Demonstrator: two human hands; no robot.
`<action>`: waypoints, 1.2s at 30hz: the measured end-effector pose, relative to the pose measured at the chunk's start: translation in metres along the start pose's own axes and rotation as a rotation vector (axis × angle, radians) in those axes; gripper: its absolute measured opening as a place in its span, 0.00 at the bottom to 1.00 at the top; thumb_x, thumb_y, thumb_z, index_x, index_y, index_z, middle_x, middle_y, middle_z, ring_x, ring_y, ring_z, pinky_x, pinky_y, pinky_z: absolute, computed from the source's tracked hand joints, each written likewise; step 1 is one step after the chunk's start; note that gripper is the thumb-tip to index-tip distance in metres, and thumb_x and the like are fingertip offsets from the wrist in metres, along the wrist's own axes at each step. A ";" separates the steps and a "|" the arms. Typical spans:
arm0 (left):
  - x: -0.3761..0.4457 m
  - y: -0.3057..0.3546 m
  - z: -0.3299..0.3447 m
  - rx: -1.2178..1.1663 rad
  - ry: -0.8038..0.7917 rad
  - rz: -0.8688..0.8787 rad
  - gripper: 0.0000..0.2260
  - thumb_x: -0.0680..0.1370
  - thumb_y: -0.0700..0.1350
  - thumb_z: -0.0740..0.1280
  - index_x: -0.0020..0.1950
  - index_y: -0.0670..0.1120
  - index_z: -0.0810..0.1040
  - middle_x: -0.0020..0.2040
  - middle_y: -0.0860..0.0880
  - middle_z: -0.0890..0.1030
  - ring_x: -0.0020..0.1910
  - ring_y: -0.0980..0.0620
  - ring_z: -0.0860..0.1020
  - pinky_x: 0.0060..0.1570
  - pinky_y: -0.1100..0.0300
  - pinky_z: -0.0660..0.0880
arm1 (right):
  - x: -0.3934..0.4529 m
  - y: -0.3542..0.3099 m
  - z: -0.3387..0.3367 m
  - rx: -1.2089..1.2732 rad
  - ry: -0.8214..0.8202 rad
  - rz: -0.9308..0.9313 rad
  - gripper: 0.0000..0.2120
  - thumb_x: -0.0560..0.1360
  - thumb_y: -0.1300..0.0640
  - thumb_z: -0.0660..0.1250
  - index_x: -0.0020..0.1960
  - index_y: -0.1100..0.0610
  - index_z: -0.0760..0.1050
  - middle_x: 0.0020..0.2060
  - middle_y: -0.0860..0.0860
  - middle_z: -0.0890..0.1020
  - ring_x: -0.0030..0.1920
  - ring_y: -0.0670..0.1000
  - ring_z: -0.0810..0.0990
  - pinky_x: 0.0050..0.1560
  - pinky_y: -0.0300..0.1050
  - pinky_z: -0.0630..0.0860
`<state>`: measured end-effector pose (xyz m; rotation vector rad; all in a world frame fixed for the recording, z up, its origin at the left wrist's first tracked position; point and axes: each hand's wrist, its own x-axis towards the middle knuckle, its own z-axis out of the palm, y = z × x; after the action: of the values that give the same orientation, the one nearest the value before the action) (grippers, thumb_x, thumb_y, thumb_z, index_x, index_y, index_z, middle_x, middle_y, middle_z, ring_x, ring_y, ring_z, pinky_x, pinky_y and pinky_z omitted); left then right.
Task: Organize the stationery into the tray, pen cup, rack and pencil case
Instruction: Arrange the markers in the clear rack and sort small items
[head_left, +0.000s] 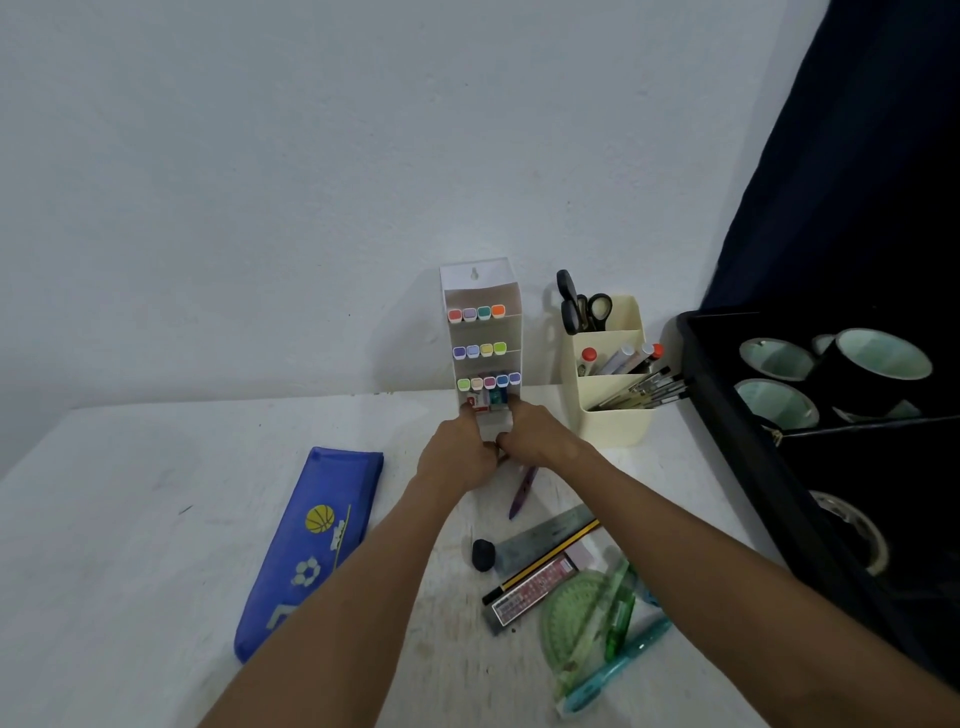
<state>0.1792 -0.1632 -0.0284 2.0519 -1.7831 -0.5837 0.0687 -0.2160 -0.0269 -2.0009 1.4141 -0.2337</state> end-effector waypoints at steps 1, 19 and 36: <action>0.000 0.000 0.000 -0.020 0.006 0.002 0.18 0.78 0.45 0.64 0.67 0.44 0.69 0.60 0.42 0.79 0.55 0.43 0.79 0.58 0.52 0.76 | -0.001 0.001 -0.001 0.015 0.001 -0.005 0.24 0.75 0.61 0.64 0.70 0.59 0.65 0.63 0.59 0.75 0.62 0.58 0.75 0.60 0.46 0.72; -0.001 -0.003 0.004 -0.100 0.062 0.016 0.20 0.77 0.43 0.64 0.69 0.43 0.67 0.60 0.42 0.79 0.56 0.42 0.78 0.56 0.55 0.74 | 0.000 0.008 -0.009 -0.069 -0.037 -0.026 0.29 0.76 0.61 0.62 0.75 0.56 0.58 0.65 0.59 0.74 0.61 0.58 0.75 0.59 0.46 0.72; 0.004 -0.002 0.000 0.006 -0.038 -0.027 0.17 0.78 0.45 0.65 0.65 0.43 0.69 0.59 0.42 0.79 0.54 0.43 0.79 0.56 0.54 0.75 | 0.016 -0.005 0.005 -0.085 -0.048 0.028 0.28 0.73 0.58 0.67 0.69 0.60 0.60 0.61 0.59 0.77 0.60 0.59 0.77 0.58 0.48 0.73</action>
<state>0.1812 -0.1664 -0.0297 2.0851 -1.7826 -0.6296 0.0810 -0.2274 -0.0312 -2.0393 1.4427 -0.1139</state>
